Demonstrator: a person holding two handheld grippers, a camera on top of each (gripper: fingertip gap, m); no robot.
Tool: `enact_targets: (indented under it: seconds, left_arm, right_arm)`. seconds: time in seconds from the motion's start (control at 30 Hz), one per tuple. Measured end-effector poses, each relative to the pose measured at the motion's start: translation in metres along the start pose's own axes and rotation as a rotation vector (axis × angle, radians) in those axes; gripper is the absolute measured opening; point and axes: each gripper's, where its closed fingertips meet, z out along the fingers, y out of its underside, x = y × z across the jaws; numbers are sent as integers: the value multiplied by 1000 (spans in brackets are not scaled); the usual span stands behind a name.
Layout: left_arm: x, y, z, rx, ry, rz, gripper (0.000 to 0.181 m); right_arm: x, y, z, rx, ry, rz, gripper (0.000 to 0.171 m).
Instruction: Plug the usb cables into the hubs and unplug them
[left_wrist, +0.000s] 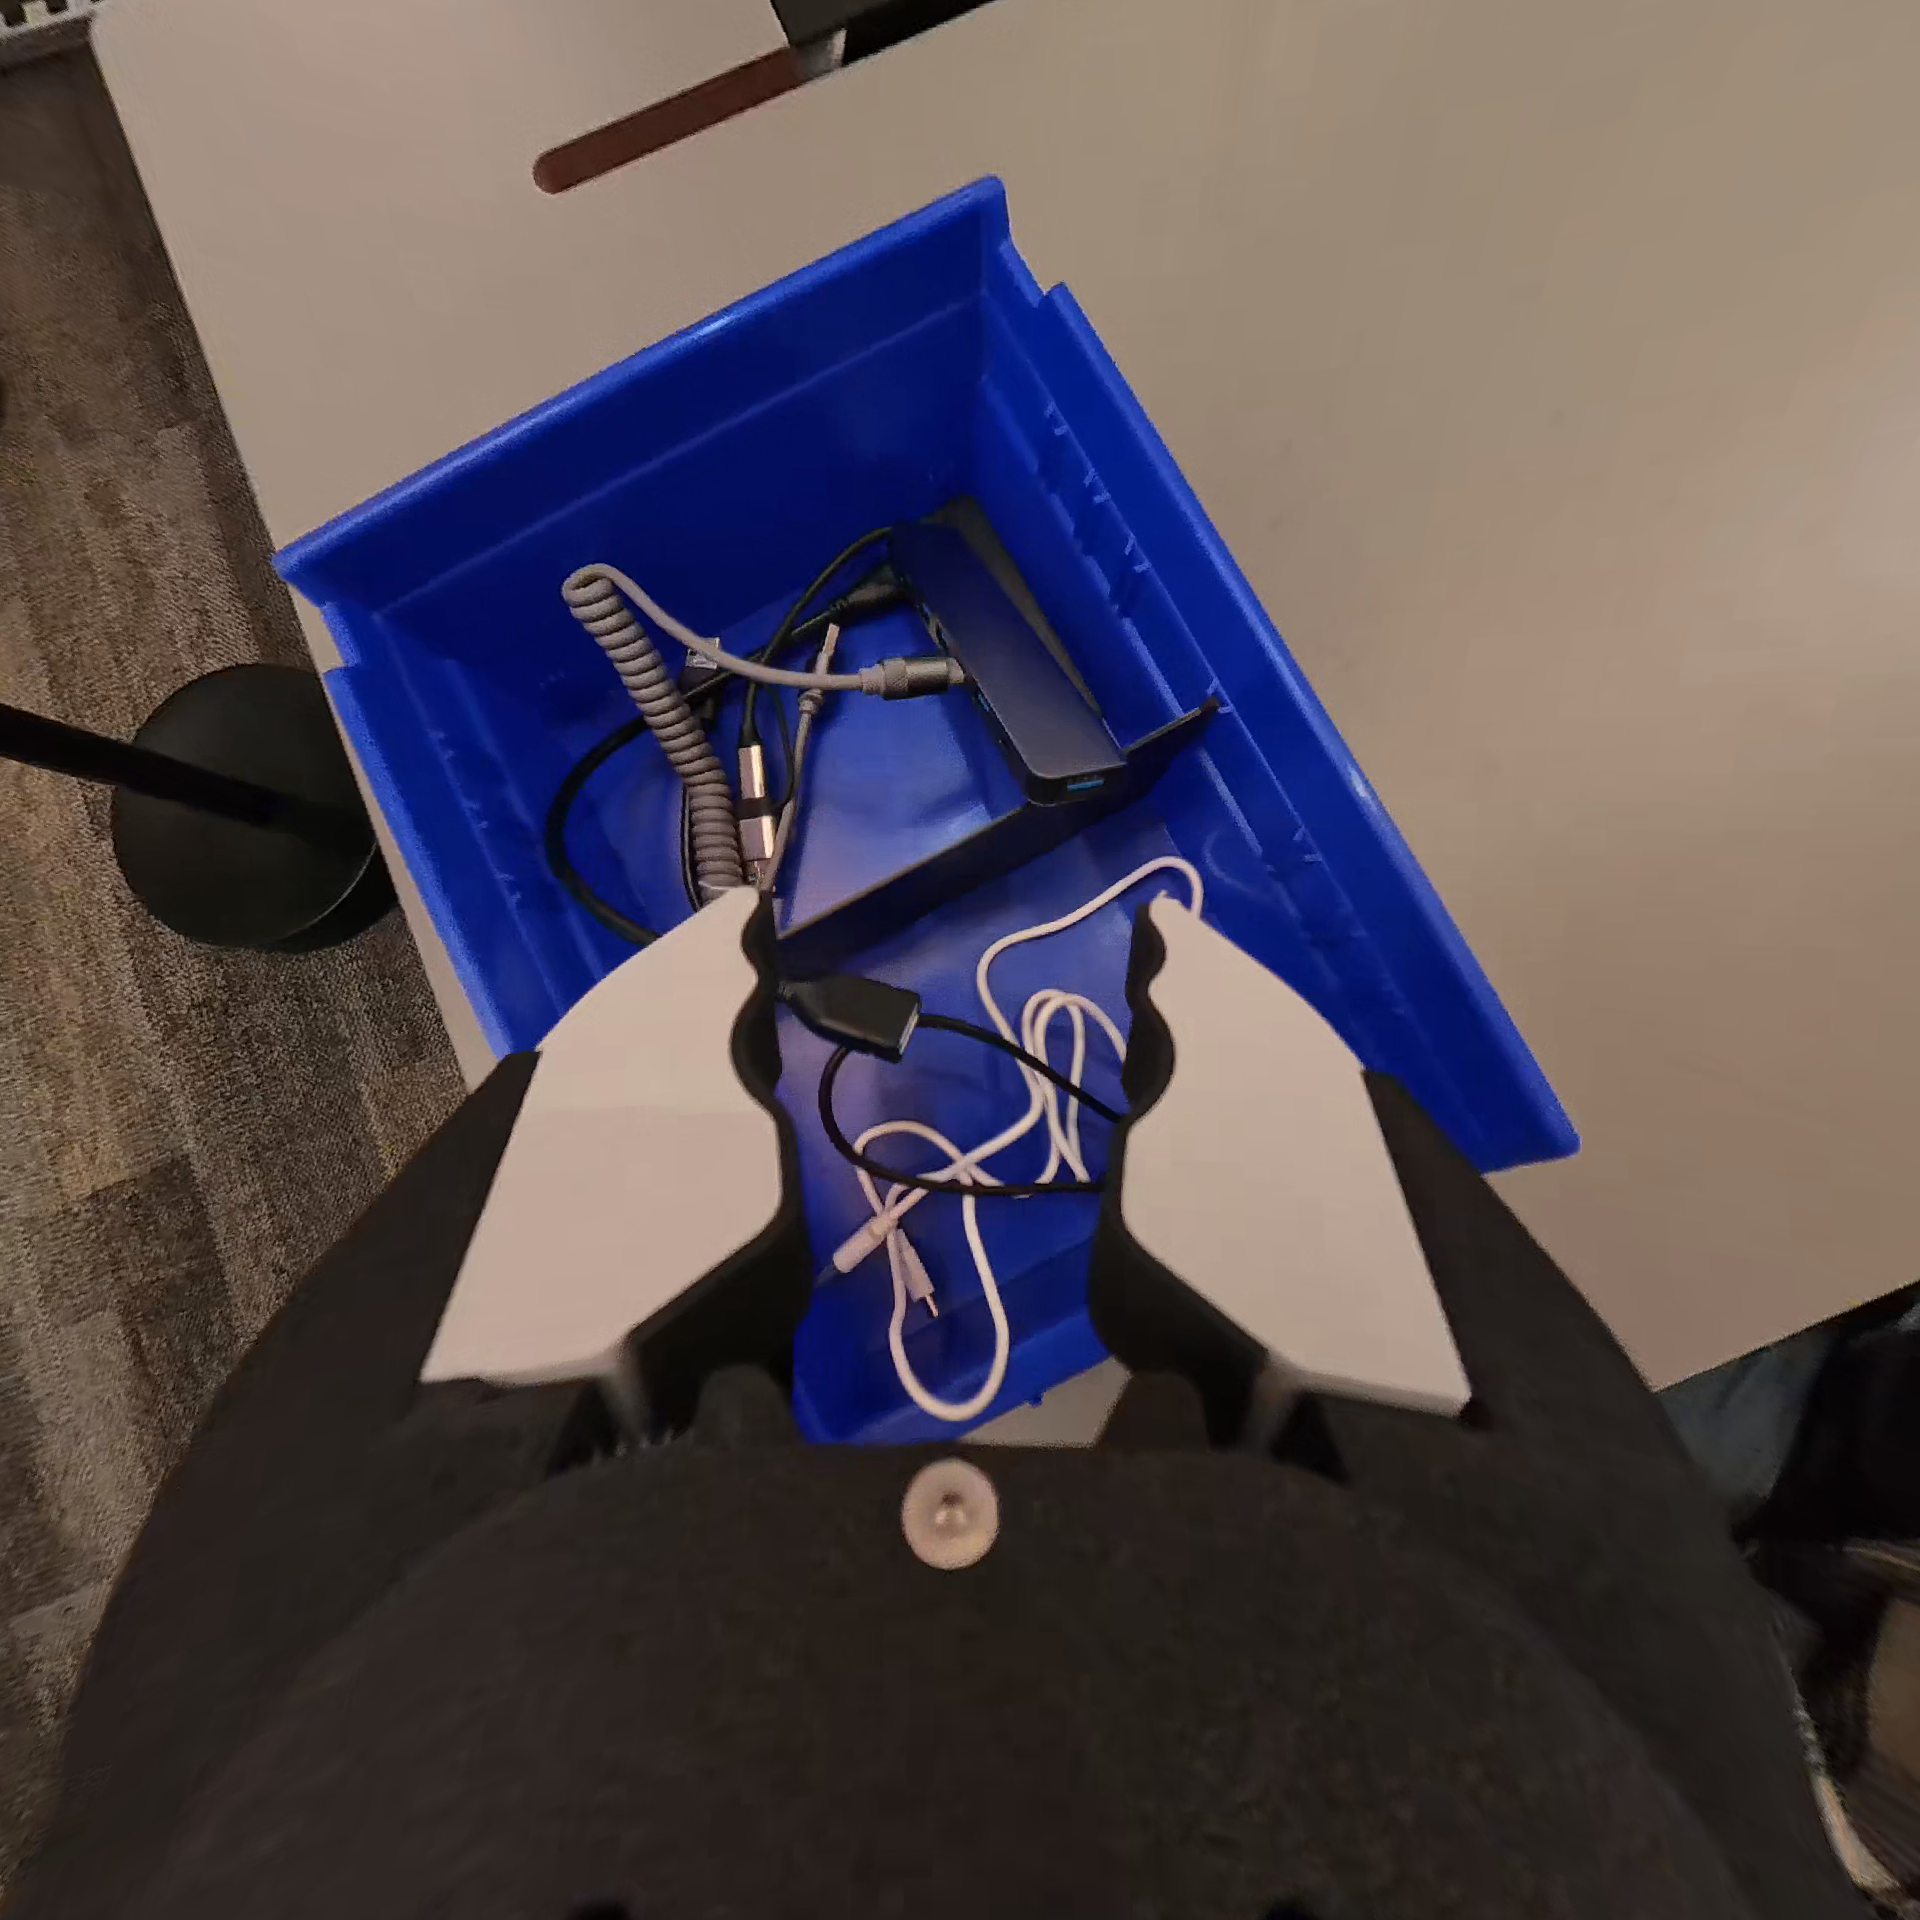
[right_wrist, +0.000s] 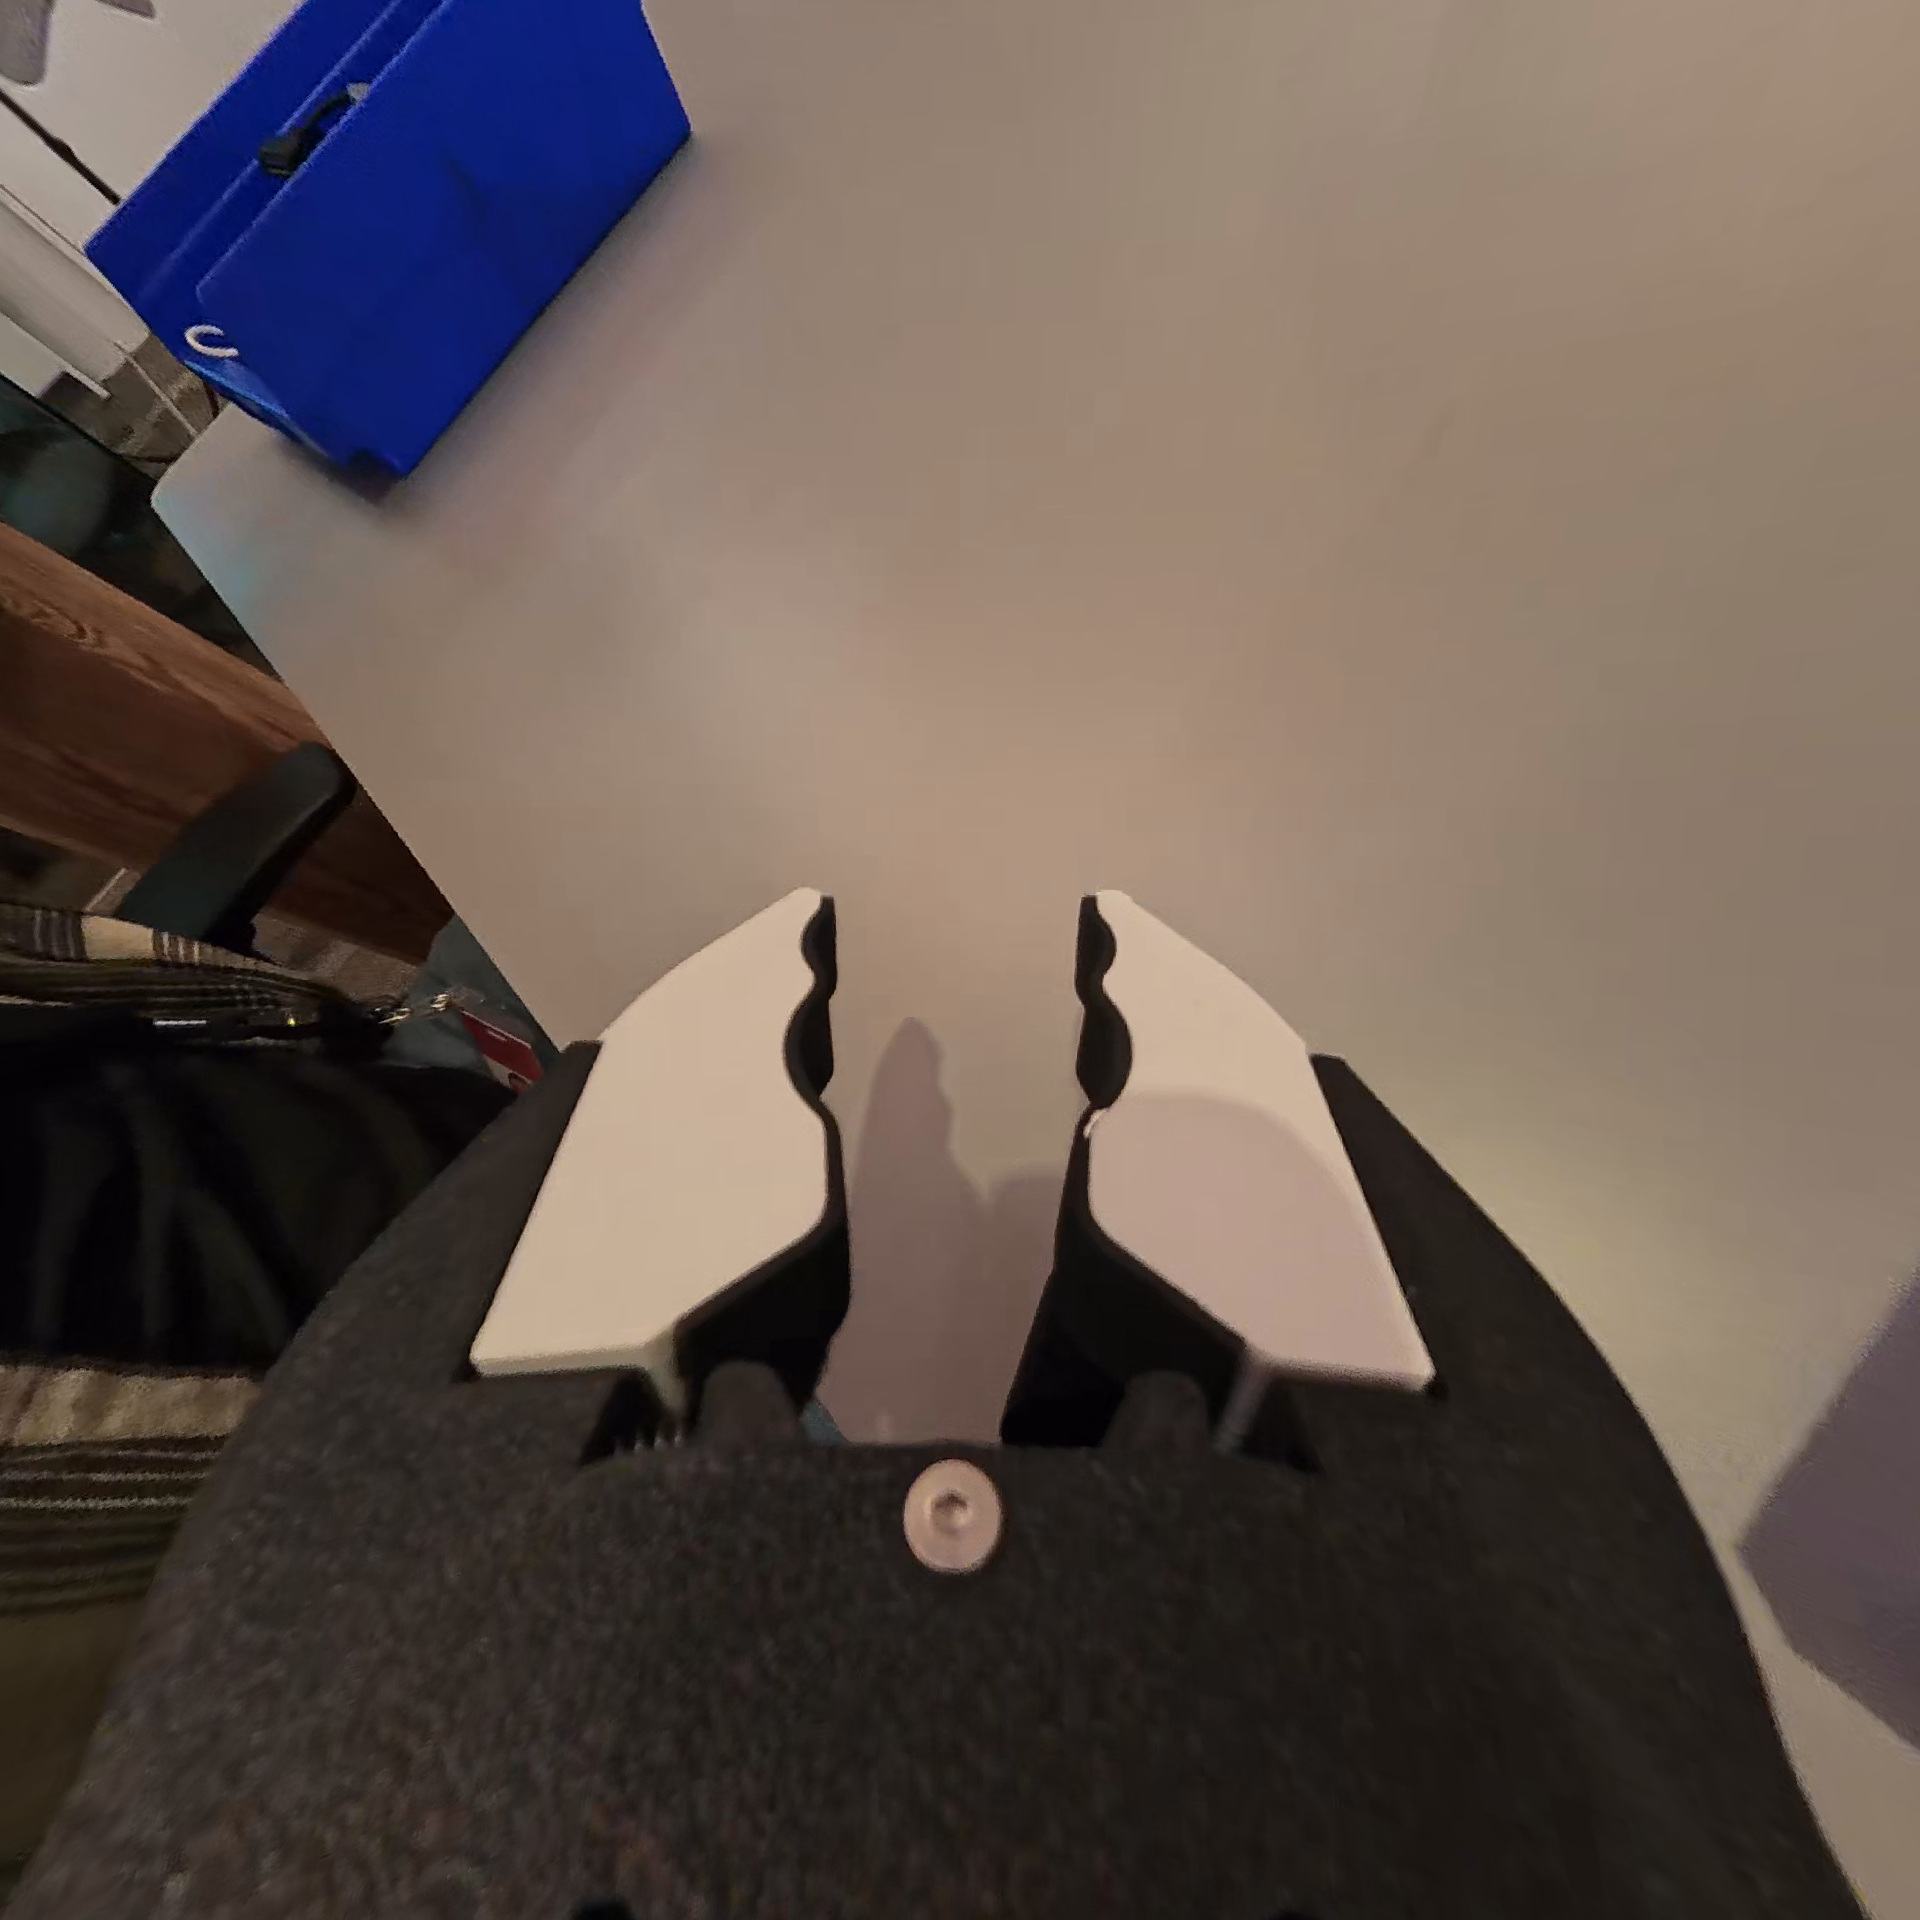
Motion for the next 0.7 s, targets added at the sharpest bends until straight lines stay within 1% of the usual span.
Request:
enact_targets:
  seconds: [0.17,0.37,0.6,0.7]
  left_arm:
    - [5,-7,12,13,34,-13,63]
    - [14,0,21,49,48,-29,62]
    - [22,-1,40,109,32,-7,62]
    - [20,-4,49,85,2,9,63]
  right_arm:
    - [-4,7,8,-1,-34,19,43]
    - [-3,8,13,3,-54,31,42]
    - [-7,9,19,-2,-75,34,42]
    - [-8,12,20,-14,-68,27,42]
